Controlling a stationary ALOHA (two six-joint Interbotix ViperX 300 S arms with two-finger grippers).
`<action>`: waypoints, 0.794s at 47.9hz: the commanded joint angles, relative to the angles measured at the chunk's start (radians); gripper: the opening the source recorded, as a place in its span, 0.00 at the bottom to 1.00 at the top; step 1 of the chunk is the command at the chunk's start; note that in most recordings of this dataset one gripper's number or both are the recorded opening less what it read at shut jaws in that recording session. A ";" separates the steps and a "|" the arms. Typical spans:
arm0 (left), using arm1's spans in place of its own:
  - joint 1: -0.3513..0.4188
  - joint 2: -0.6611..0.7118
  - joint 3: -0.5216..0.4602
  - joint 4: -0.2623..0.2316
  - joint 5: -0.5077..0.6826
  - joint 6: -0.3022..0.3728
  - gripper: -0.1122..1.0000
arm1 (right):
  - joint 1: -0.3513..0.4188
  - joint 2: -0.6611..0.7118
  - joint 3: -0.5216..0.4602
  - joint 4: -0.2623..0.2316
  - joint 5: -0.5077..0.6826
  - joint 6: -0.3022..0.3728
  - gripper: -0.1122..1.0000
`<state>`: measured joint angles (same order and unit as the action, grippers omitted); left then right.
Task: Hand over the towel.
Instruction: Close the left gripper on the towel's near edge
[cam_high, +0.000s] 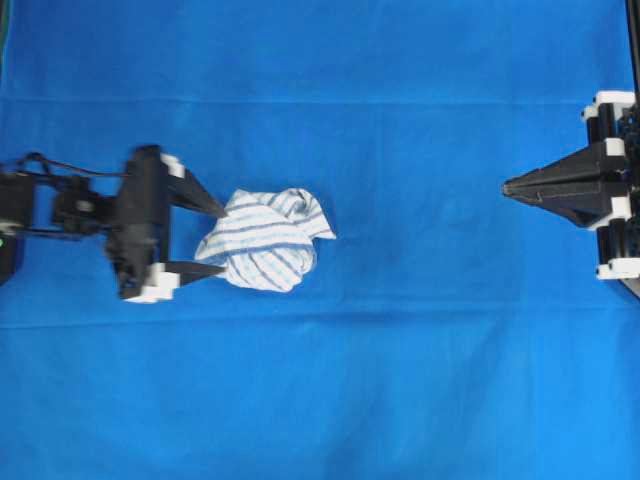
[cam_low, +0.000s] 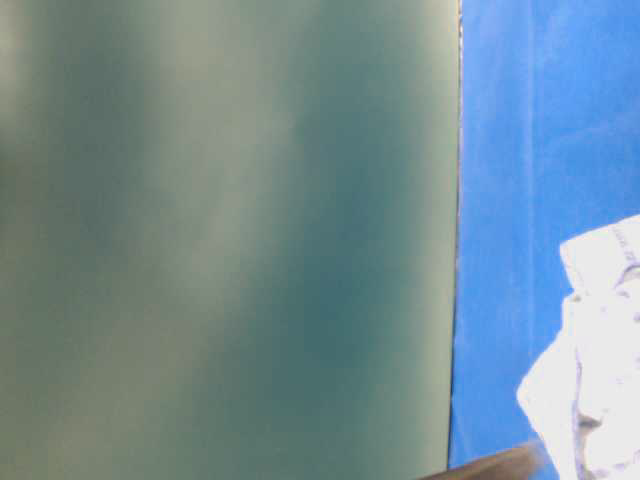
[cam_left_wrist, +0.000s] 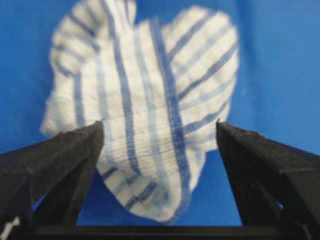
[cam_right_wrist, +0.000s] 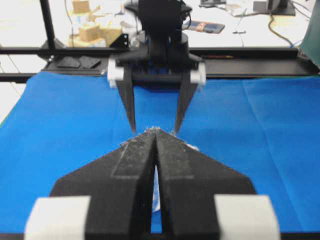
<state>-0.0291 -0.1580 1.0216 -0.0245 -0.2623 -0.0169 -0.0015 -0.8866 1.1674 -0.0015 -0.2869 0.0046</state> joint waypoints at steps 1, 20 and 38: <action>-0.003 0.077 -0.049 -0.002 -0.008 -0.009 0.94 | 0.000 0.006 -0.028 0.003 -0.005 0.002 0.10; -0.006 0.216 -0.114 -0.003 0.002 -0.025 0.94 | -0.002 0.008 -0.029 0.003 -0.003 0.002 0.10; -0.017 0.075 -0.146 0.002 0.038 0.029 0.24 | -0.002 0.009 -0.031 0.003 -0.003 0.002 0.10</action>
<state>-0.0399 -0.0031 0.9035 -0.0245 -0.2194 0.0031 -0.0015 -0.8820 1.1658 -0.0015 -0.2869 0.0046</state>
